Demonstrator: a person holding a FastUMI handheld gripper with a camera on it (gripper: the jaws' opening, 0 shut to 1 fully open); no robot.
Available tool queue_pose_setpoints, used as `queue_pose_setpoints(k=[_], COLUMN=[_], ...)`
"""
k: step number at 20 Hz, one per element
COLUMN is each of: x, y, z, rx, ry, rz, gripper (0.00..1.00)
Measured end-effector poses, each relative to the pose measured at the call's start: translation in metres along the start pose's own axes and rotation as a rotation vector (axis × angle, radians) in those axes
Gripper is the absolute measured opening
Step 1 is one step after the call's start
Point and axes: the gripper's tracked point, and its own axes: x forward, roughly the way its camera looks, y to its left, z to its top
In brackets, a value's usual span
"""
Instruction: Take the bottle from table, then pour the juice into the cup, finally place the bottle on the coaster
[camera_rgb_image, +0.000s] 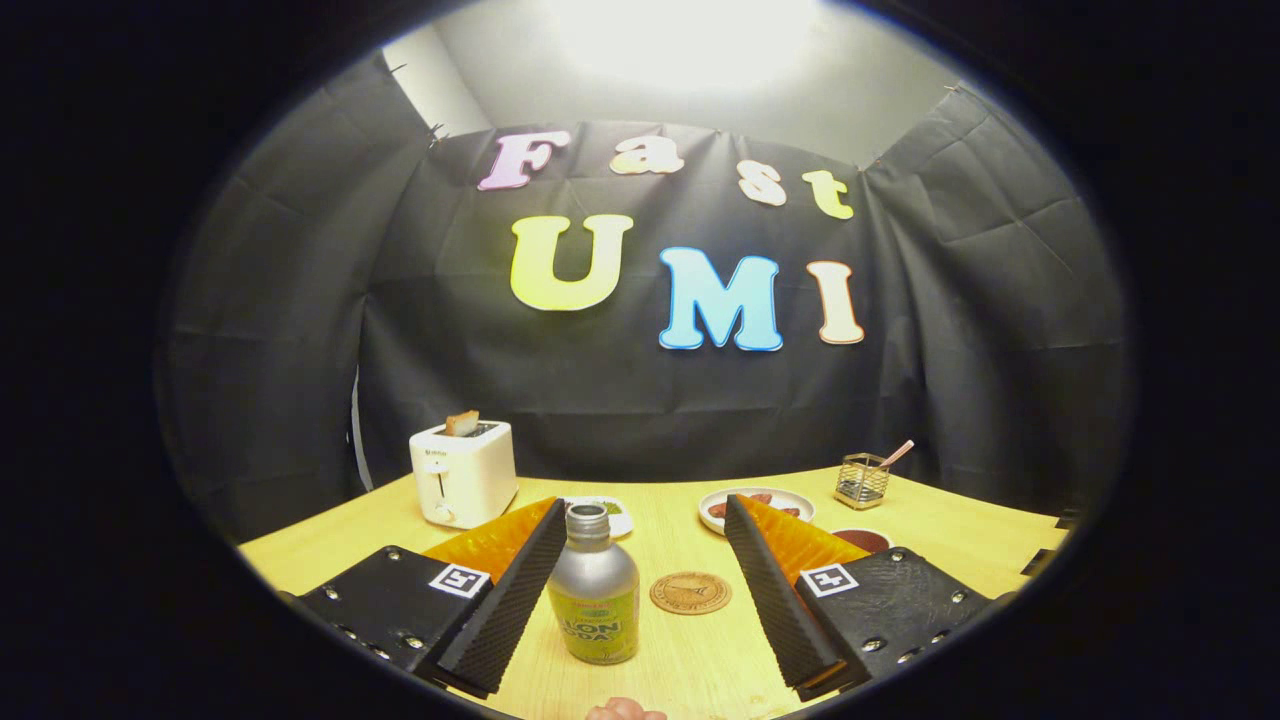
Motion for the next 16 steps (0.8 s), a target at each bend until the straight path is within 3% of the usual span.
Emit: queue_pose_setpoints(k=[9,16], x=[0.032,0.047], y=[0.030,0.039], z=[-0.064,-0.086], rx=[-0.013,-0.062], ry=[0.044,0.072], rz=[0.073,0.090], gripper=[0.98,0.98])
